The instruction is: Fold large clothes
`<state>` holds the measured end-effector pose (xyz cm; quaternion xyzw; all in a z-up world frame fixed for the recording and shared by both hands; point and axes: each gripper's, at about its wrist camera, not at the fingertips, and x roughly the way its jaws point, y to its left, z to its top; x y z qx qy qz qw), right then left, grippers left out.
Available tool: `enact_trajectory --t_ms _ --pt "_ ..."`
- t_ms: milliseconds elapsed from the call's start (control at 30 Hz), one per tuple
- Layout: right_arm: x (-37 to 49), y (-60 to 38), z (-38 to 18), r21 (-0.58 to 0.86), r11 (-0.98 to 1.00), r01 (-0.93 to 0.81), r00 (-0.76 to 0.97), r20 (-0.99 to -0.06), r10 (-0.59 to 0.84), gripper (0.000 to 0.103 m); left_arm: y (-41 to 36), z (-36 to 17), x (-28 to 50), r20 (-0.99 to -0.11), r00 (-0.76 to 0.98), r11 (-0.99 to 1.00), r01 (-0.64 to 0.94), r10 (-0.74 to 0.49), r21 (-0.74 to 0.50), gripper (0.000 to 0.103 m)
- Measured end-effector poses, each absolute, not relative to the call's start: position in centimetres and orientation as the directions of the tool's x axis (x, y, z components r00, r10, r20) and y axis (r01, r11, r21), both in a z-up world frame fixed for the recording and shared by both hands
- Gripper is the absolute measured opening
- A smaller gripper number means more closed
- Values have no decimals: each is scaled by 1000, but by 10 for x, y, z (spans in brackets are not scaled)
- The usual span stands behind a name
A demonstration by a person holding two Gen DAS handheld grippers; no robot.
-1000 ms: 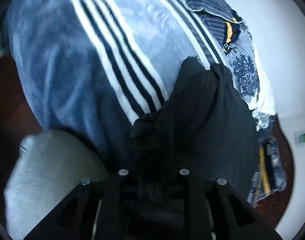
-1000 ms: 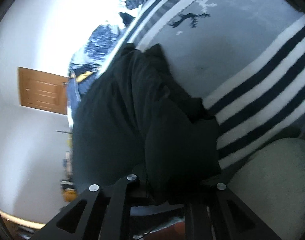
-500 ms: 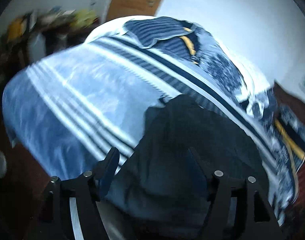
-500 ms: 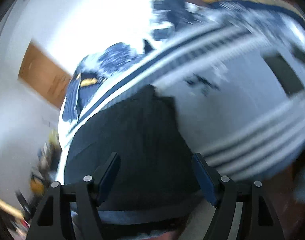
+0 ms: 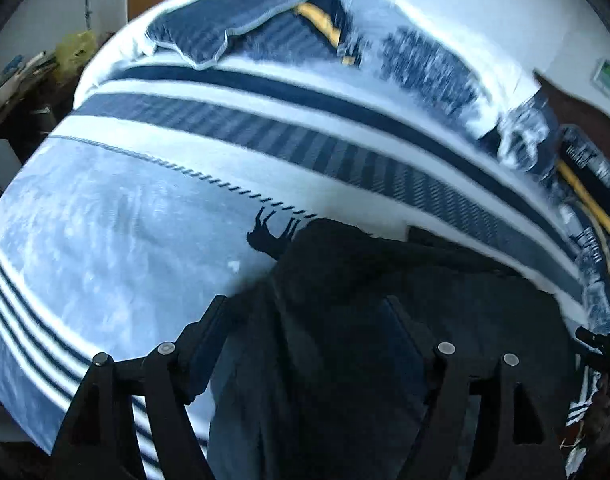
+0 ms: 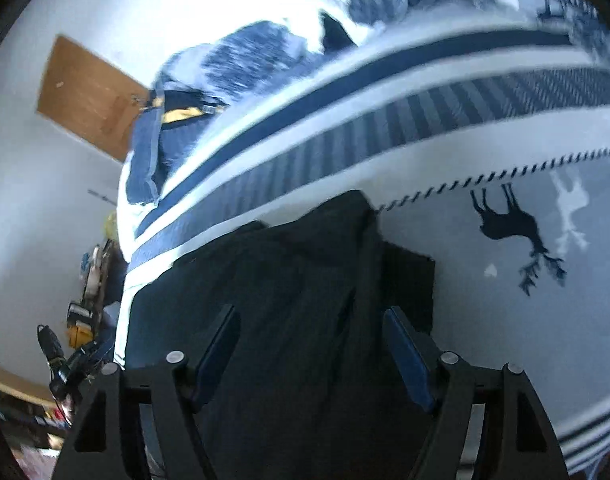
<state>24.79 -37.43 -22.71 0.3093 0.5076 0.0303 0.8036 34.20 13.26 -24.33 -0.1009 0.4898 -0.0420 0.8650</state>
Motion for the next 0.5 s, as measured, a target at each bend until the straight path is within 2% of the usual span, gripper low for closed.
enact_trajectory --t_ms 33,67,100,133,167,200,233,300,367,500 --pt "260 -378 -239 514 807 292 460 -815 352 52 133 -251 353 -849 499 975 -32 -174 -218 77" --pt "270 -381 -247 505 805 313 444 -827 346 48 133 -259 363 -860 479 974 -36 -178 -222 75" --pt "280 -384 -255 504 801 325 427 -833 351 44 134 -265 368 -865 466 972 -43 -184 -230 62" --pt "289 -386 -265 511 791 335 414 -834 364 40 135 -271 372 -868 449 964 -48 -211 -260 39" --pt "293 -387 -270 528 779 338 409 -828 383 37 135 -275 374 -867 435 956 -46 -243 -291 26" --pt "298 -387 -275 558 763 327 403 -812 422 23 136 -276 373 -857 438 947 -38 -272 -320 7" --pt "300 -386 -275 567 759 321 404 -807 431 5 135 -274 372 -845 457 944 -29 -279 -328 5" --pt "297 -386 -262 545 777 315 433 -811 394 3 140 -260 368 -818 511 947 -25 -264 -321 2" --pt "287 -391 -239 556 774 302 502 -783 367 2 148 -238 362 -754 589 931 -7 -290 -364 2" --pt "281 -390 -202 533 800 276 578 -757 304 2 139 -215 373 -729 643 947 -15 -236 -320 2"
